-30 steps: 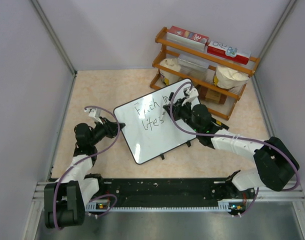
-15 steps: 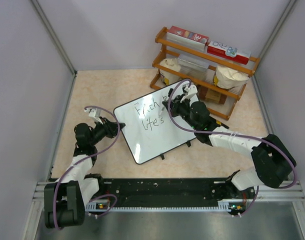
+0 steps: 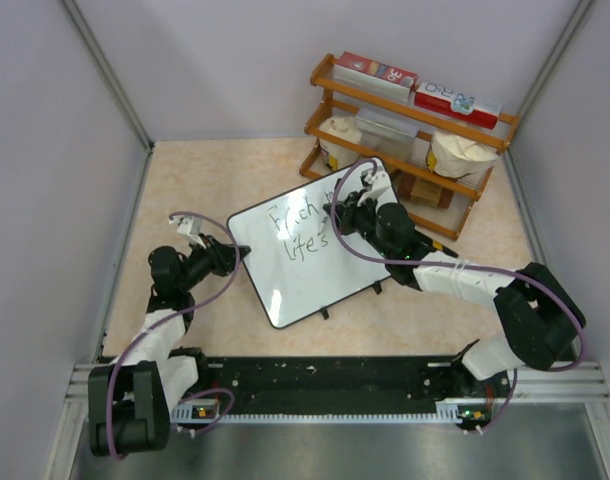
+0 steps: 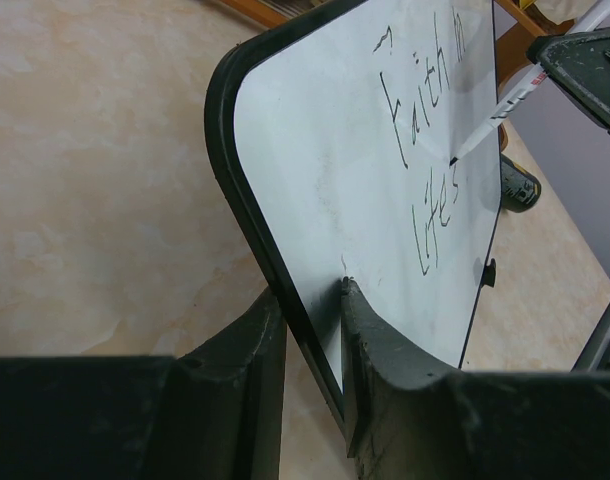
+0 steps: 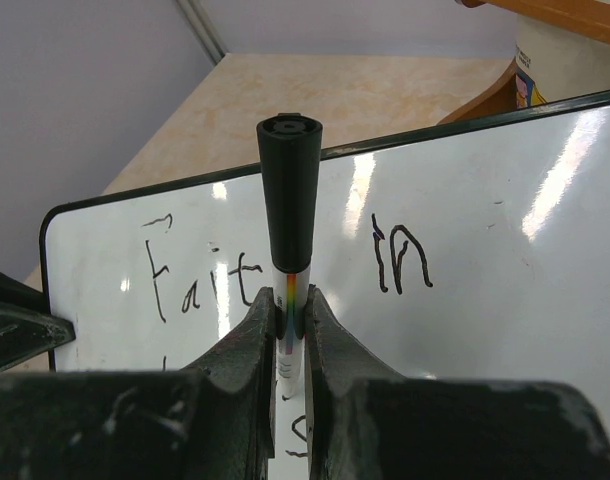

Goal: Write a sentence on the whiteboard

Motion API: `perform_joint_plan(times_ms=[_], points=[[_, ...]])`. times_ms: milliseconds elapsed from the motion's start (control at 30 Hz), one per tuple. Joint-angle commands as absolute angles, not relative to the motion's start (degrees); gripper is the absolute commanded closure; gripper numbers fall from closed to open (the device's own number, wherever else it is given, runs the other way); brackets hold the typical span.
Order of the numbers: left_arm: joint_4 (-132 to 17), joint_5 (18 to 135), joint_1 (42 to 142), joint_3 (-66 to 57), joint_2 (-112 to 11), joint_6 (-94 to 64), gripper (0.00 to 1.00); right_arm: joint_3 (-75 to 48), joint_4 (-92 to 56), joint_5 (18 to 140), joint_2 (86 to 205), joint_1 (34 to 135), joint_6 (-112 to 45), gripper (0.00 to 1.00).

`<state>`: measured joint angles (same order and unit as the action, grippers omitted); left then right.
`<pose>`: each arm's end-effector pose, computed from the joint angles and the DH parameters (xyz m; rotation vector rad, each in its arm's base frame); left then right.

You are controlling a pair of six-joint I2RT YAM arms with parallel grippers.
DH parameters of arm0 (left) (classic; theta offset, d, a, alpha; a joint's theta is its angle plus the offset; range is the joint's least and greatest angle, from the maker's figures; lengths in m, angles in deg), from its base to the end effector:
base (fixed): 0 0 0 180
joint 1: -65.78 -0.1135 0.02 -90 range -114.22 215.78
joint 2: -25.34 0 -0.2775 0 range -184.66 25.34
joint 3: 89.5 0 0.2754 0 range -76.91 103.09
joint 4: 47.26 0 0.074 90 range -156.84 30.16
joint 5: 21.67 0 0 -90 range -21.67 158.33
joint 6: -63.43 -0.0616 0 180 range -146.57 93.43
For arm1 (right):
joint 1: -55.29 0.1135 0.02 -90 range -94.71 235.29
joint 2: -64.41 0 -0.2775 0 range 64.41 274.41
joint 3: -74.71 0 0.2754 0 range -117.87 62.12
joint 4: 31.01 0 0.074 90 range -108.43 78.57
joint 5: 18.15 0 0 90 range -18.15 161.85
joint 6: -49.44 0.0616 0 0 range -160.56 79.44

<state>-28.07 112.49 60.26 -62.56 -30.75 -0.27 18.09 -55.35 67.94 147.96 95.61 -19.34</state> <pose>0.2252 -0.0213 0.1892 0.0904 1.7842 -0.9308 0.2846 0.2360 0.2584 -0.2234 1.6567 0.7680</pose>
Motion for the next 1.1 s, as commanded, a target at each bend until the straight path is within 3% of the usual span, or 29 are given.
perform_joint_plan(times_ms=[0,1067], points=[[-28.47,111.05,60.42,-62.50,-31.79,-4.86,1.00,16.69,-57.71,67.63,148.34,95.19,-19.46,1.00],[-28.64,110.96,60.51,-62.59,-31.35,-4.95,1.00,19.41,-57.89,69.56,148.61,96.42,-17.97,1.00]])
